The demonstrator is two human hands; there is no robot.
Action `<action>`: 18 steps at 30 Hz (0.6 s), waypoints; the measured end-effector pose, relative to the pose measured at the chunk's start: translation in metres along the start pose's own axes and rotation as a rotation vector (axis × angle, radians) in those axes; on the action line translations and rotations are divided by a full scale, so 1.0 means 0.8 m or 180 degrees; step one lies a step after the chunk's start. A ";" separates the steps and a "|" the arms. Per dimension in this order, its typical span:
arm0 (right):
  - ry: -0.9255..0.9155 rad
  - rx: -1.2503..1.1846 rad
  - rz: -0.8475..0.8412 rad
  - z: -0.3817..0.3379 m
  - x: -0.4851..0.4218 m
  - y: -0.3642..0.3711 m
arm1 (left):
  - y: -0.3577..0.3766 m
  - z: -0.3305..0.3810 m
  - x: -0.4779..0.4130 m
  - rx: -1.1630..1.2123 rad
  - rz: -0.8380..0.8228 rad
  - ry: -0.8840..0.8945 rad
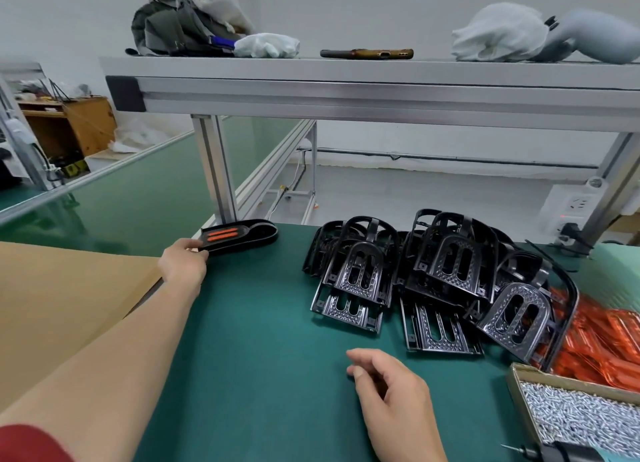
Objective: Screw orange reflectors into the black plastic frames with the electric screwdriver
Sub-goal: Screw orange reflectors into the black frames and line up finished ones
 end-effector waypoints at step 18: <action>-0.0046 0.0135 0.0028 0.004 0.004 0.004 | 0.003 0.035 0.018 -0.1932 0.0075 0.1443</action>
Point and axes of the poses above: each hand's wrist, its own x-axis away from the middle knuckle, its own y-axis out of the palm, z = x × y, the point moved 6 cm from there along -x, towards the middle knuckle, and after that the axes turned 13 degrees about -x, right-handed, at the moved point
